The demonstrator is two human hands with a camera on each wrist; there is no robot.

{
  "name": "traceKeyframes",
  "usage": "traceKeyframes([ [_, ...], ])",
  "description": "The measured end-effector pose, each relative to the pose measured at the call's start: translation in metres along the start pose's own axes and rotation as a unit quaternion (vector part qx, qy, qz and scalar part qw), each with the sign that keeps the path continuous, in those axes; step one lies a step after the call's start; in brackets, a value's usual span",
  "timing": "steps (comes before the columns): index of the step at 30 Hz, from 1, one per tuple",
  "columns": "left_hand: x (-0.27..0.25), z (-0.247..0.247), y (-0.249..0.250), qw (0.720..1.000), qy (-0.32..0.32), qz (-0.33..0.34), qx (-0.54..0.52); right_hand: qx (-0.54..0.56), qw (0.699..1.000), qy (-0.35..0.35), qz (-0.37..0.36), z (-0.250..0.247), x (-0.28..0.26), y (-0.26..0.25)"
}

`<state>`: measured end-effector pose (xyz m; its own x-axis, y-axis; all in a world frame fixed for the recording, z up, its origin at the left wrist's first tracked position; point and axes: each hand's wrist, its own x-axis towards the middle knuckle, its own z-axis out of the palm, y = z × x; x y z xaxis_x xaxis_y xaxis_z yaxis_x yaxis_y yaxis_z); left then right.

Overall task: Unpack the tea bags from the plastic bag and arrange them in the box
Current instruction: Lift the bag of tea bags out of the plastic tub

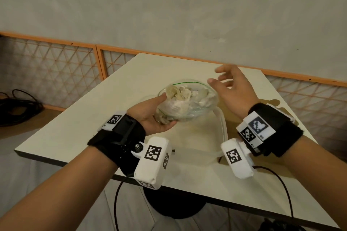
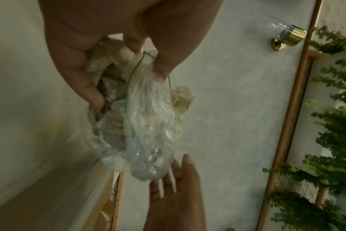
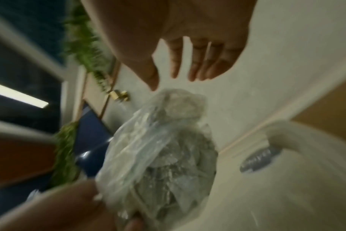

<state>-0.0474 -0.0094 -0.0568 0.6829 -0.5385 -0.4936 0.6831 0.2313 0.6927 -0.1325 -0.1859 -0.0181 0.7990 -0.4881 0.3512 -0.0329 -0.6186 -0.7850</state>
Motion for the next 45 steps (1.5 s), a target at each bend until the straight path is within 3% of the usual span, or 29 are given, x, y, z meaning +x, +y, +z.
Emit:
traceKeyframes([
  [3, -0.001, 0.005, 0.002, 1.0, -0.01, 0.011, 0.022, -0.051, 0.986, -0.118, -0.11, 0.007, -0.012, -0.008],
  [6, 0.001, 0.005, 0.0, 0.999, -0.028, 0.017, 0.039, -0.139, 0.966, -0.183, -0.114, 0.012, -0.009, -0.003],
  [10, 0.004, 0.001, -0.008, 0.999, -0.012, -0.003, 0.044, -0.17, 0.953, -0.228, -0.102, 0.02, -0.002, 0.006],
  [17, 0.009, 0.003, -0.013, 0.999, -0.005, -0.036, 0.001, -0.143, 0.955, -0.249, -0.067, 0.02, 0.003, 0.012],
  [21, 0.004, 0.009, -0.019, 0.998, -0.002, -0.001, -0.06, -0.137, 0.962, -0.232, -0.042, 0.021, 0.005, 0.02],
  [23, 0.002, 0.011, -0.024, 0.999, -0.01, 0.036, 0.003, -0.139, 0.96, -0.241, -0.031, 0.024, 0.005, 0.022],
  [28, 0.009, 0.011, -0.026, 0.991, 0.054, 0.093, 0.075, -0.177, 0.946, -0.27, -0.021, 0.028, 0.004, 0.02],
  [35, 0.004, 0.009, -0.011, 0.996, 0.01, 0.041, 0.084, -0.105, 0.953, -0.283, -0.012, 0.01, 0.008, 0.009],
  [39, 0.002, 0.01, -0.007, 0.997, 0.0, 0.016, 0.08, -0.119, 0.955, -0.27, -0.008, 0.004, 0.01, 0.004],
  [45, 0.006, 0.02, -0.01, 0.991, 0.023, 0.01, 0.132, -0.189, 0.93, -0.316, -0.002, 0.015, 0.01, 0.004],
])
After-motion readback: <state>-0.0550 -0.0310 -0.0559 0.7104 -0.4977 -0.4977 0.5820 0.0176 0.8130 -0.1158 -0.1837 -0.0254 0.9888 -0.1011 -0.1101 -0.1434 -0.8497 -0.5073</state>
